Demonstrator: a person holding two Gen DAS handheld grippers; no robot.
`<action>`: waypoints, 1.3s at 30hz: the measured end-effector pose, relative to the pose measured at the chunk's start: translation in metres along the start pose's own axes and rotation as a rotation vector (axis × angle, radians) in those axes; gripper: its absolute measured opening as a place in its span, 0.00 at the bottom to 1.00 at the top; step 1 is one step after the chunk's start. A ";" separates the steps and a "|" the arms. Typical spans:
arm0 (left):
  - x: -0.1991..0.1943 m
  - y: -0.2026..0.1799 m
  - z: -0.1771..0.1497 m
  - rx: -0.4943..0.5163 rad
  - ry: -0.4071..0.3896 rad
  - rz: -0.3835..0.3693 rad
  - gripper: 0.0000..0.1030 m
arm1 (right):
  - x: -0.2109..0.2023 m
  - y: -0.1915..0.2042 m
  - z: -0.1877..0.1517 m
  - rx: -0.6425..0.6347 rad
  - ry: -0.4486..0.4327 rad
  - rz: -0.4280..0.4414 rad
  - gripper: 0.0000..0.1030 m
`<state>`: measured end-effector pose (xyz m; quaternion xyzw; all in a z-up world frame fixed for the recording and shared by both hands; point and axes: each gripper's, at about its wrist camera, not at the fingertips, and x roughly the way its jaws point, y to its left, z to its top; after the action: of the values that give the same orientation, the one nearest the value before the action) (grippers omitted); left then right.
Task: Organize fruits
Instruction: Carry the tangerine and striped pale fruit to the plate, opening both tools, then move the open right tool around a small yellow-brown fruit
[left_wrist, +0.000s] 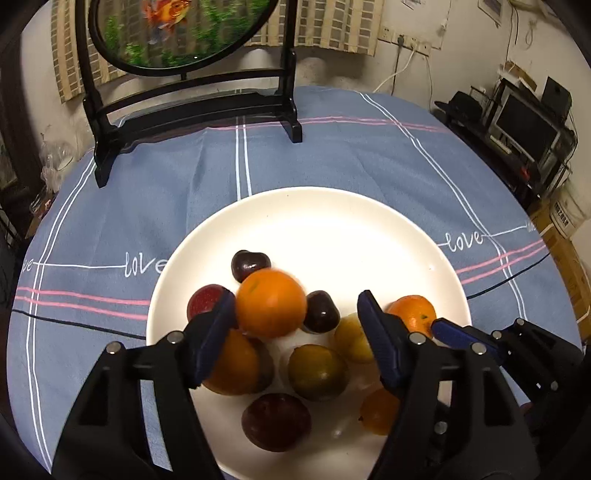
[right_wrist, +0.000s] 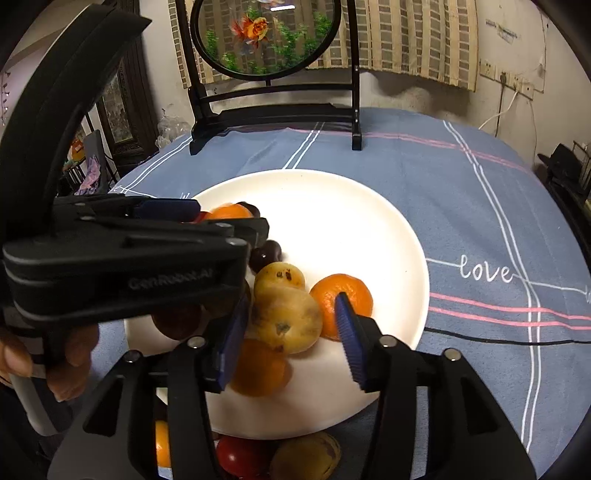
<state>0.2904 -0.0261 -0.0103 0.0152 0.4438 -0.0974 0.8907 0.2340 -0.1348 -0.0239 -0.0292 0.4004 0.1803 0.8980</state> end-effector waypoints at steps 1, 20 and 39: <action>-0.002 0.000 -0.001 0.008 0.003 0.006 0.70 | -0.001 0.001 0.000 -0.004 -0.001 -0.001 0.50; -0.078 0.003 -0.071 -0.014 -0.068 0.052 0.83 | -0.066 -0.006 -0.044 0.027 -0.038 -0.018 0.55; -0.111 0.016 -0.167 -0.107 -0.024 0.058 0.85 | -0.098 0.021 -0.128 0.026 0.024 0.045 0.66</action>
<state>0.0966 0.0266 -0.0243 -0.0208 0.4368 -0.0480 0.8980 0.0760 -0.1695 -0.0373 -0.0109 0.4139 0.1949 0.8891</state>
